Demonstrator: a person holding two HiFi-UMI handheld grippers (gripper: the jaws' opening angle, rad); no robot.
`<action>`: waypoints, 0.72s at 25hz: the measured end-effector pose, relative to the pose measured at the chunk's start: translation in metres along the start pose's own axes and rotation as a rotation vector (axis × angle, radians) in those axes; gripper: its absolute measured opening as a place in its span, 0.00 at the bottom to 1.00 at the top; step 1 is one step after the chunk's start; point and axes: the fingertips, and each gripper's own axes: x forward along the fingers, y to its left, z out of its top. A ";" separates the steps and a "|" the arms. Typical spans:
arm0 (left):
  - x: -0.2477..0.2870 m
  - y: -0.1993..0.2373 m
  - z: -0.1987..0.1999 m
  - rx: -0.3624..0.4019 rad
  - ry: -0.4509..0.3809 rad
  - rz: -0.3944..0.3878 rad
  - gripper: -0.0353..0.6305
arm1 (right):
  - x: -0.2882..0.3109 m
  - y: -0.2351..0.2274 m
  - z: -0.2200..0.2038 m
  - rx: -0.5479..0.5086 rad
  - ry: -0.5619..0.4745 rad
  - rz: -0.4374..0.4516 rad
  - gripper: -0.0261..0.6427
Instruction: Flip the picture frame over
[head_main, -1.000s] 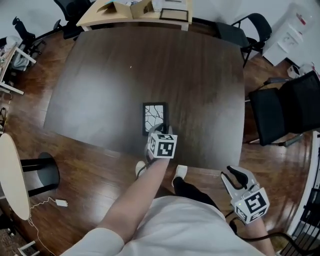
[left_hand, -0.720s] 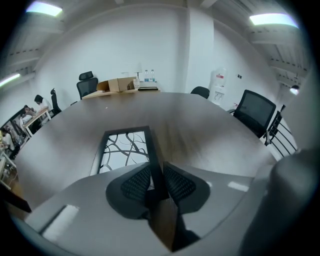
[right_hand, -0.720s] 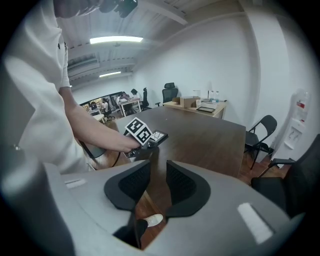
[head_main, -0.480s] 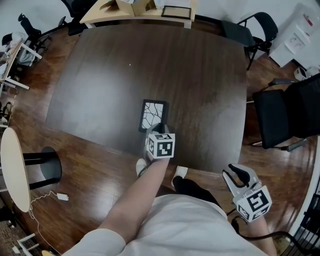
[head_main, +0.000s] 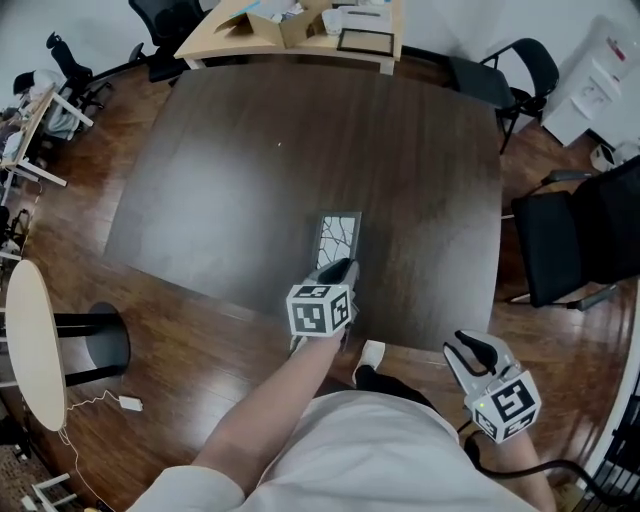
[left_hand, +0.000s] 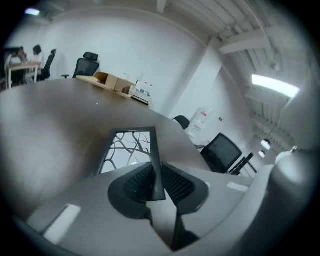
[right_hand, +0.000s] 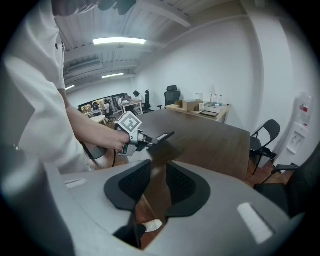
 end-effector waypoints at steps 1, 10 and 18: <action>-0.002 -0.004 0.004 -0.046 -0.010 -0.054 0.15 | 0.003 0.004 0.005 -0.004 0.000 -0.003 0.19; -0.028 -0.008 0.029 -0.400 -0.086 -0.493 0.15 | 0.028 0.042 0.041 -0.015 0.017 -0.045 0.19; -0.046 0.022 0.030 -0.786 -0.116 -0.794 0.15 | 0.038 0.072 0.052 -0.007 0.052 -0.105 0.19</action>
